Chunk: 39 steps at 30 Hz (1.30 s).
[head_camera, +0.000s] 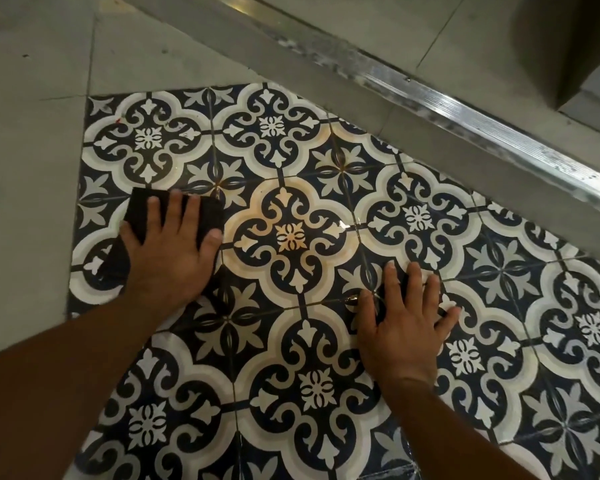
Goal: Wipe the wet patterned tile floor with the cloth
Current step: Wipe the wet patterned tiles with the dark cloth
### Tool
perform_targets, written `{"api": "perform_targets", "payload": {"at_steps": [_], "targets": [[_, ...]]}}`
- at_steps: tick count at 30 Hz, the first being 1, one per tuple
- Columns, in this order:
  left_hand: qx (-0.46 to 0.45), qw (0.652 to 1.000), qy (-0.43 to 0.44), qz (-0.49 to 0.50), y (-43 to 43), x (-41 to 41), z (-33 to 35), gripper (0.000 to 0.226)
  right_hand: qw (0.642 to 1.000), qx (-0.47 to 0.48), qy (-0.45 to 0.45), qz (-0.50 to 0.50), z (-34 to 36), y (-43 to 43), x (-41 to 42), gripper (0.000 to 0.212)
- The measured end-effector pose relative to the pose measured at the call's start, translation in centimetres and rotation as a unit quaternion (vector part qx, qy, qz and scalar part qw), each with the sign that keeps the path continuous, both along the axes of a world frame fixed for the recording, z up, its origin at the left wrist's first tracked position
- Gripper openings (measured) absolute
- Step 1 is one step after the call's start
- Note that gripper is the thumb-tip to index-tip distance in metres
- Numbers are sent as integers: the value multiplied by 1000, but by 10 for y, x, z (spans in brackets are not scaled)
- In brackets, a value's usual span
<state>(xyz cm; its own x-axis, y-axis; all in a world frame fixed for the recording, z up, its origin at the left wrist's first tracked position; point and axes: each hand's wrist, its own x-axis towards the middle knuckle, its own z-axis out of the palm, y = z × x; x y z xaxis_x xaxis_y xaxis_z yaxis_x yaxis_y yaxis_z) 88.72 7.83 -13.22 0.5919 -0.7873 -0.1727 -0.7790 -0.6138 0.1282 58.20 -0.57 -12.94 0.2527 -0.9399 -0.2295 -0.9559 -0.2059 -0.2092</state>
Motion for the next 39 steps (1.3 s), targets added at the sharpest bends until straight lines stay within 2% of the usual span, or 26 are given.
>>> {"api": "perform_targets", "payload": {"at_steps": [4,8,12,15,17,20,23,28,32,39], "targets": [[1,998,-1,-69,22,-28,-2,68,1000,-3,2,-1,2,0,0,70],[23,990,-19,-141,57,-9,-3,65,1000,0,0,2,2,0,0,68],[10,999,-10,-51,27,13,-2,71,1000,2,-8,-3,3,1,0,68],[1,1000,-4,-2,-10,-3,-1,72,1000,2,-8,-2,3,0,0,65],[0,1000,-9,-28,-19,-26,1,69,1000,5,-9,-1,4,1,0,66],[5,992,-7,-126,-1,-60,2,66,1000,7,-11,0,5,1,-1,65],[27,983,-4,-180,27,-54,2,63,1000,8,-10,2,6,1,-1,65],[32,993,-9,-114,13,-13,2,67,1000,9,-11,2,5,0,0,65],[11,999,-3,-51,-27,-27,1,69,1000,9,-15,-1,4,0,-1,65],[11,983,-11,-183,11,-65,1,63,1000,-4,-24,-3,2,1,0,65]]}}
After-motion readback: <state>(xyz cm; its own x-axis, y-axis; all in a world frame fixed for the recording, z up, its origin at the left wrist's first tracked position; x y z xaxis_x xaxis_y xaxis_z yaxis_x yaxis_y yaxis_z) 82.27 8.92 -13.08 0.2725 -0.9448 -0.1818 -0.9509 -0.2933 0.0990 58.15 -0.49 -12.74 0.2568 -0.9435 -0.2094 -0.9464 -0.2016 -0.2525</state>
